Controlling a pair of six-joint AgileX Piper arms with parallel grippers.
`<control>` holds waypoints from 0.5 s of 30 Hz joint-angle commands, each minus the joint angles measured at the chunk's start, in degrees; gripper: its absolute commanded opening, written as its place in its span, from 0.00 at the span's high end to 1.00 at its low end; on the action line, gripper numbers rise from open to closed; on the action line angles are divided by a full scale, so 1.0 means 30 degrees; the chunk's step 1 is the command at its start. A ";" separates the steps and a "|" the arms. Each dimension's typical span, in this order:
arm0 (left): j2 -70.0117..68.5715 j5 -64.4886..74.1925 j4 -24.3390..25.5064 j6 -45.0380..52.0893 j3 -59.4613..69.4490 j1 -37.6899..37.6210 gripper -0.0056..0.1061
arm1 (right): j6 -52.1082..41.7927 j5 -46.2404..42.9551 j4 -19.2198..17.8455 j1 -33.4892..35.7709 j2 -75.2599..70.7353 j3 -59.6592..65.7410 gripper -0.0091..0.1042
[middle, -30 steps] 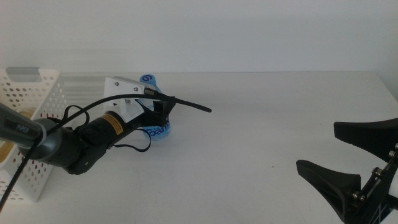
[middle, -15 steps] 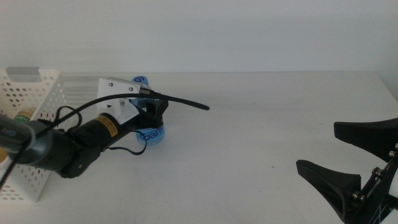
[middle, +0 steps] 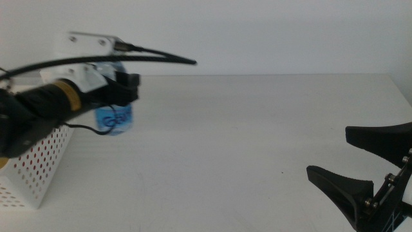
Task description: Use arms to grab the bottles and put them into the dustbin to the left of the table.
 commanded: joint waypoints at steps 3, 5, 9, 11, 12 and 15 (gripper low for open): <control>-0.3039 0.2645 0.0957 -0.1052 -0.1224 -0.0032 0.95 | -0.0292 -0.1480 -0.0155 -0.0011 -0.0051 -0.0549 0.32; -0.3692 0.3785 0.1387 -0.1384 -0.1431 -0.0032 0.99 | -0.0292 -0.1480 -0.0155 -0.0011 -0.0051 -0.0549 0.32; -0.4759 0.4266 0.1529 -0.2069 -0.1460 -0.0032 0.99 | -0.0292 -0.1480 -0.0155 -0.0011 -0.0051 -0.0549 0.32; -0.5141 0.4329 0.1529 -0.2119 -0.1460 -0.0032 0.99 | -0.0292 -0.1480 -0.0155 -0.0011 -0.0051 -0.0549 0.32; -0.5280 0.4376 0.1546 -0.2119 -0.1460 -0.0032 0.99 | -0.0292 -0.1480 -0.0155 -0.0011 -0.0051 -0.0549 0.32; -0.5526 0.4436 0.1546 -0.2206 -0.1460 -0.0032 0.99 | -0.0292 -0.1480 -0.0155 -0.0011 -0.0051 -0.0549 0.32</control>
